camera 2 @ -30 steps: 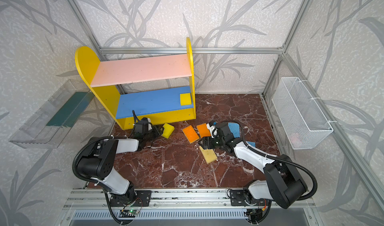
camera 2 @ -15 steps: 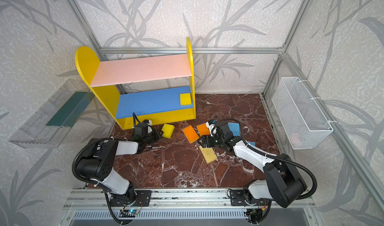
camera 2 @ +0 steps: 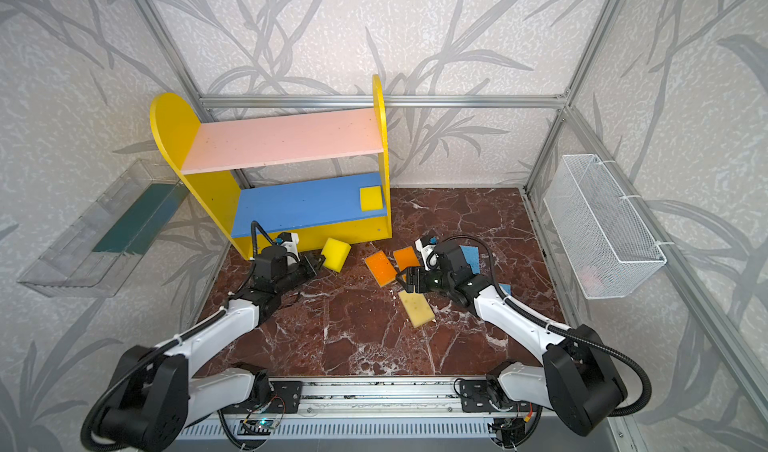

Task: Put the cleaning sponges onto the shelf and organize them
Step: 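Lift the second yellow sponge with the left gripper toward the blue shelf, then set the second yellow sponge on the blue shelf beside the first and release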

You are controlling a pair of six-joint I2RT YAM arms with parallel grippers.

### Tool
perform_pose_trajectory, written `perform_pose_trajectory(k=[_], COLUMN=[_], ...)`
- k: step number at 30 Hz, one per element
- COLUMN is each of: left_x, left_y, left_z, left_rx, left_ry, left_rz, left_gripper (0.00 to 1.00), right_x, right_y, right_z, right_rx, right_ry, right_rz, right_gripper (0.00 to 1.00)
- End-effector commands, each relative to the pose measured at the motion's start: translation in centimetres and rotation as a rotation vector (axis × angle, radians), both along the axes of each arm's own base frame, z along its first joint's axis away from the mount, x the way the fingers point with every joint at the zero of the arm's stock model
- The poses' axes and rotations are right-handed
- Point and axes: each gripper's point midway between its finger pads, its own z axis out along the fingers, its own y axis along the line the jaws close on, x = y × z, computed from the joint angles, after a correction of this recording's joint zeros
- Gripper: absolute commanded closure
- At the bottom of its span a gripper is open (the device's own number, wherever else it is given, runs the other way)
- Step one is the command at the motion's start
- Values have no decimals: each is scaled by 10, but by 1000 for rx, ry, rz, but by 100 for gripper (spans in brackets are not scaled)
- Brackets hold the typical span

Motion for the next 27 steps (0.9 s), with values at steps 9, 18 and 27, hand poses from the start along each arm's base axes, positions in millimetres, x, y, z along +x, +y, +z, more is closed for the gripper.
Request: perform_pose_trajectory(k=[9,18,27], left_x=[24,85,134], left_y=[7,10,4], left_z=[69,70,73], left_rx=[42,46,18], left_ry=[-45,-49,-78], left_rz=[64,162,261], left_gripper=[94,97,99], right_x=[58,105,139], right_y=[-3,-7,-19], right_z=[56,73,61], right_rx=[99,131,157], right_ry=[-161,-181,-164], right_rz=[-140,-189,-254], right_gripper=[16,16,16])
